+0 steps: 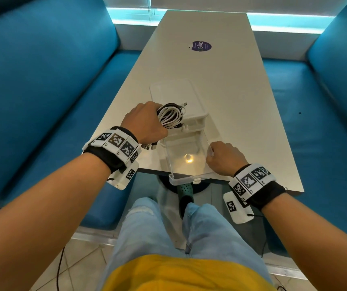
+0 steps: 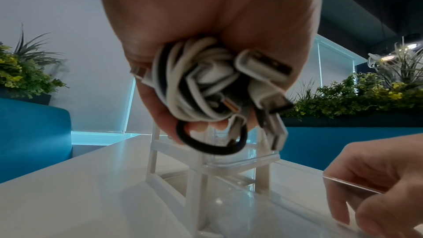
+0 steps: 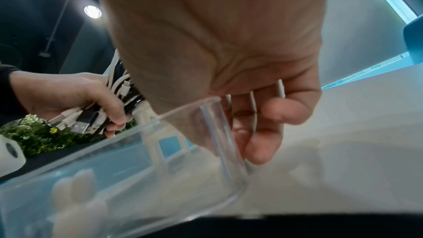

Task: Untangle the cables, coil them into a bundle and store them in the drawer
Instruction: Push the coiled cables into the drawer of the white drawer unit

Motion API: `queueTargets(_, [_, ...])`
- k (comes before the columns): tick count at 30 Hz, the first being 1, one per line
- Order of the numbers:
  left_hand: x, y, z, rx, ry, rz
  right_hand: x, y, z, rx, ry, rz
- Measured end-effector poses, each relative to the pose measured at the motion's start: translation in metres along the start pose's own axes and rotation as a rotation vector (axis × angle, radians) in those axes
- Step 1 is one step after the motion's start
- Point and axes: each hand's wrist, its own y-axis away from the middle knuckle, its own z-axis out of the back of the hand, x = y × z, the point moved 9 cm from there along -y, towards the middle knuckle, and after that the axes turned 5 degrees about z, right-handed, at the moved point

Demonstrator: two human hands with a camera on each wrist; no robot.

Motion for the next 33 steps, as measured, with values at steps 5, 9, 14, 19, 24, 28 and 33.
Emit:
queueTargets(5, [0.0,0.001,0.0,0.006,-0.012,-0.025,-0.007,0.0,0.004,0.088,-0.05,0.006])
queueTargets(9, [-0.004,0.01,0.002,-0.073,-0.109,-0.112,0.008,0.008,0.059,-0.097,-0.439,0.153])
queueTargets(14, [-0.036,0.036,0.005,-0.161,-0.25,-0.359,0.047,0.021,0.108,-0.16,-0.747,0.312])
queueTargets(19, [-0.071,0.055,-0.008,-0.156,-0.451,-0.571,0.086,0.026,0.082,0.22,-0.437,0.417])
queueTargets(24, [-0.086,0.061,-0.011,-0.166,-0.514,-0.692,0.092,0.032,0.057,0.389,-0.517,0.389])
queueTargets(28, [-0.097,0.065,-0.017,-0.175,-0.514,-0.837,0.099,0.036,0.051,0.397,-0.489,0.422])
queueTargets(33, [-0.097,0.058,-0.021,-0.2,-0.514,-0.797,0.098,0.033,0.056,0.245,-0.497,0.414])
